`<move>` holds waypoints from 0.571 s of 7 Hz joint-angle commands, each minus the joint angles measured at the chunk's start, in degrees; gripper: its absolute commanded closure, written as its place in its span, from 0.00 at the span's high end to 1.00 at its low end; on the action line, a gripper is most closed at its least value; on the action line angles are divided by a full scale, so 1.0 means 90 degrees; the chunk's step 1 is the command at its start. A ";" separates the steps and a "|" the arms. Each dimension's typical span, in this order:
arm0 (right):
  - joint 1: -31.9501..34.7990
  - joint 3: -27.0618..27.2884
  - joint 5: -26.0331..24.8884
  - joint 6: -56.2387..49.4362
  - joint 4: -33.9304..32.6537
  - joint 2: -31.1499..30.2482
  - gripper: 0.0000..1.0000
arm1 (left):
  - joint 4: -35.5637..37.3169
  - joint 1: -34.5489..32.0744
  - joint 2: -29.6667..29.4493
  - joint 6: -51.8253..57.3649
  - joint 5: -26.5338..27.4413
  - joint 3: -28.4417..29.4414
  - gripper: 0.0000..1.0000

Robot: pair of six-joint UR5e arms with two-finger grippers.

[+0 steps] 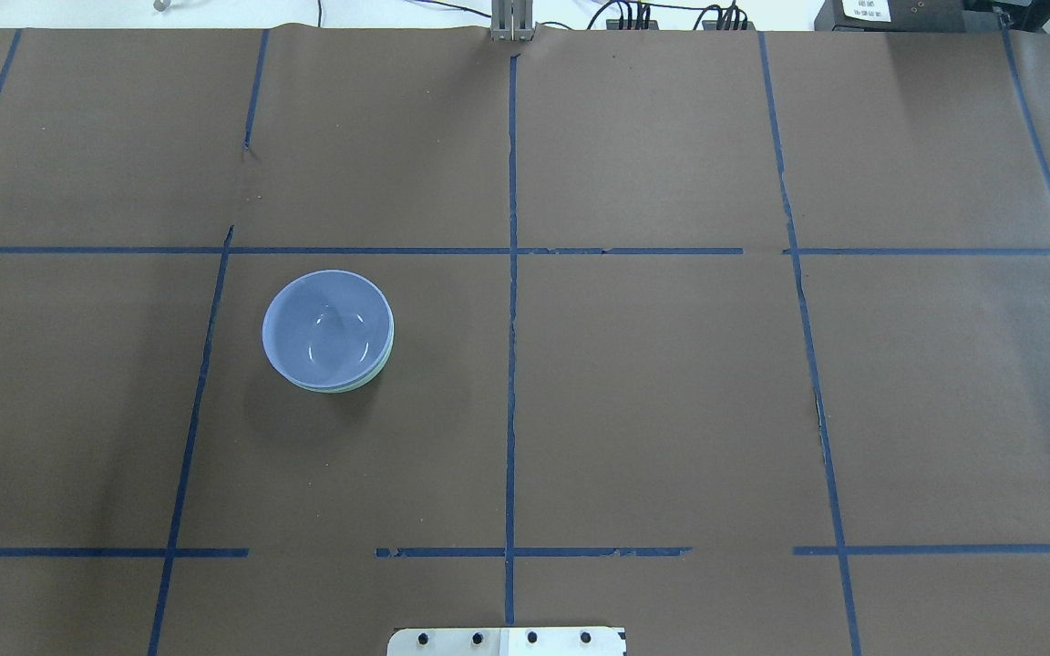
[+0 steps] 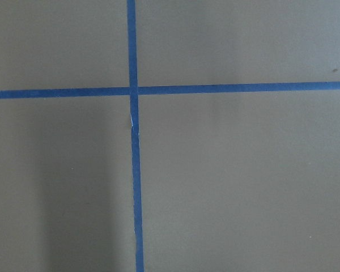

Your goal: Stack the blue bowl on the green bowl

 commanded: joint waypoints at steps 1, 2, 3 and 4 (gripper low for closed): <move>0.0007 0.0000 0.0000 0.0000 0.0000 0.0000 1.00 | 0.0008 0.0000 -0.0025 -0.0046 -0.0035 0.0101 1.00; 0.0007 0.0000 0.0000 0.0000 0.0000 0.0000 1.00 | 0.0008 0.0000 -0.0025 -0.0055 -0.0035 0.0091 1.00; -0.0003 0.0000 0.0000 0.0000 0.0000 0.0000 1.00 | -0.0012 0.0010 -0.0045 -0.0065 -0.0025 0.0140 1.00; -0.0003 0.0000 0.0000 0.0000 0.0000 0.0000 1.00 | -0.0041 0.0000 -0.0045 -0.0065 -0.0025 0.0189 1.00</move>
